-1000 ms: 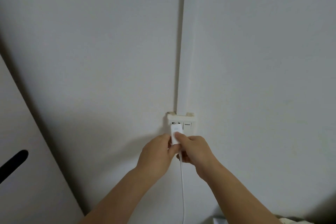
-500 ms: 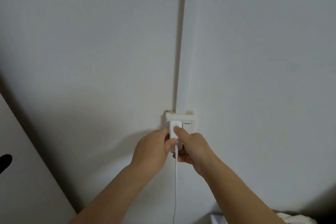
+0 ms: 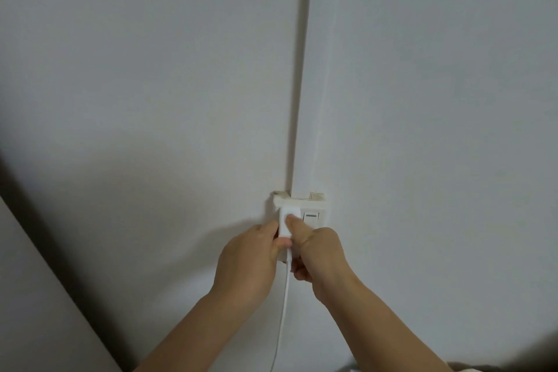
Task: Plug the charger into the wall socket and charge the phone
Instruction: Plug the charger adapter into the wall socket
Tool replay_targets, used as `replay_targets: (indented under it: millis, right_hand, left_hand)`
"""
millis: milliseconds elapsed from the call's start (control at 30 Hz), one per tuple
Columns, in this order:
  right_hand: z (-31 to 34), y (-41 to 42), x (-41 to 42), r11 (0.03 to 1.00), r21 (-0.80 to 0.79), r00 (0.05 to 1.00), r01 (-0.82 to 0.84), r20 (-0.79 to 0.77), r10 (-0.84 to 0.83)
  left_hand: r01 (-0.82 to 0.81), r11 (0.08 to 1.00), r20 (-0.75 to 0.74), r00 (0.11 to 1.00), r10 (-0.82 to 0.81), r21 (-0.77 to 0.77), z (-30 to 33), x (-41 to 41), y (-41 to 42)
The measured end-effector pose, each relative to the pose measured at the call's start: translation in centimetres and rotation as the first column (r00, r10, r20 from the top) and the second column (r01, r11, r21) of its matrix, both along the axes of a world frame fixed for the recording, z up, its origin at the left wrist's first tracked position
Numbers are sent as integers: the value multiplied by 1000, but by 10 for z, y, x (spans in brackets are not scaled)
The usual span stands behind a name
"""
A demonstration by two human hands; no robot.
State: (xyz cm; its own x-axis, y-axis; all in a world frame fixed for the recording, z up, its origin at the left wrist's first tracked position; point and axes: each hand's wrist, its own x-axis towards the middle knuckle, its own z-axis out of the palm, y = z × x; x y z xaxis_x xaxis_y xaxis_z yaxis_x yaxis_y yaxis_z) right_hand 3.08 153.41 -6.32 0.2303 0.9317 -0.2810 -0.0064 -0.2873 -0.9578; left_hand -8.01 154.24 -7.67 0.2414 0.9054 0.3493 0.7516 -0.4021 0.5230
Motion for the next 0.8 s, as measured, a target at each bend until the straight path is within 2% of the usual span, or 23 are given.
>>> replay_targets:
  millis: [233,367,467,667,800]
  right_hand:
    - [-4,11,0,999,6,999,39,-9,-39]
    - [3,5,0,1000,1,999,-19,38,19]
    - [8,-1,3,995,-10,991,-97,95,97]
    - [-3,-28,16,984,-21,910,-179,376,174]
    - [-26,-47,31,967,-40,743,-252,632,220]
  left_hand:
    - [56,991,35,998,-52,-118,5,-3,11]
    - [42,984,34,999,-37,-171,11,-2,8]
    - [-4,989,15,1000,7,-150,15,-2,3]
    - [-74,991,-33,997,71,-112,15,-9,-20]
    - [-77,992,-72,995,71,-96,11,-9,-43]
